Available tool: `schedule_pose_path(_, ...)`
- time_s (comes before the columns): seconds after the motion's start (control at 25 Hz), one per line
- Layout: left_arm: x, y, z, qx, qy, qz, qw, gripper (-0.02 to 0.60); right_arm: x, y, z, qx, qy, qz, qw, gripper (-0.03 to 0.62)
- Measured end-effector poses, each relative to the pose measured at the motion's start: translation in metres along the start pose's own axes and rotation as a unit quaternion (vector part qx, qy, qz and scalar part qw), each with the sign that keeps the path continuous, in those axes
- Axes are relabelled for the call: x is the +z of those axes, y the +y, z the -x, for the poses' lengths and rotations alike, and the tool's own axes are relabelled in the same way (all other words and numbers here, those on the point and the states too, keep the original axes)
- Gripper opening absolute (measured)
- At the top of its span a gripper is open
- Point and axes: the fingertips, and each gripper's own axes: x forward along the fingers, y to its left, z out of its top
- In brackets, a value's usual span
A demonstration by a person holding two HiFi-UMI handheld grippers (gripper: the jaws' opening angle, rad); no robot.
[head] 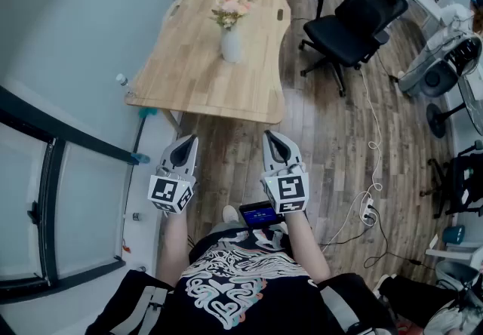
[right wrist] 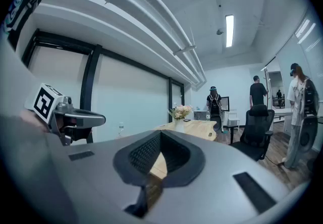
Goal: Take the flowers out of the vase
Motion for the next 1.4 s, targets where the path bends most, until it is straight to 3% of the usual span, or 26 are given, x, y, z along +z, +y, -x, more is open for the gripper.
schedule_pose_path(0.4,0.001,-0.009,-0.017,0.002,0.005,-0.01,0.9999,0.0,-0.009,-0.019,0.009,0.007,-0.013,-0.003,1.0,0.005)
schedule_pose_path(0.68,0.002,0.0,-0.029,0.008,0.006,-0.009,0.9999,0.0,0.003,-0.019,0.003,0.049,-0.047,-0.036,0.997,0.005)
schedule_pose_path(0.84,0.004,0.012,-0.043,0.012,0.004,-0.005,0.9999,0.0,0.0,-0.026,-0.011,0.039,-0.035,-0.036,0.998,0.005)
schedule_pose_path(1.0,0.005,0.029,-0.07,0.011,0.003,0.0,0.9999,0.001,-0.006,-0.042,-0.035,0.018,-0.015,-0.007,1.0,0.005)
schedule_pose_path(1.4,0.009,0.113,-0.162,-0.014,0.001,-0.002,0.9999,0.0,0.009,-0.071,-0.153,-0.003,-0.015,-0.012,1.0,0.005)
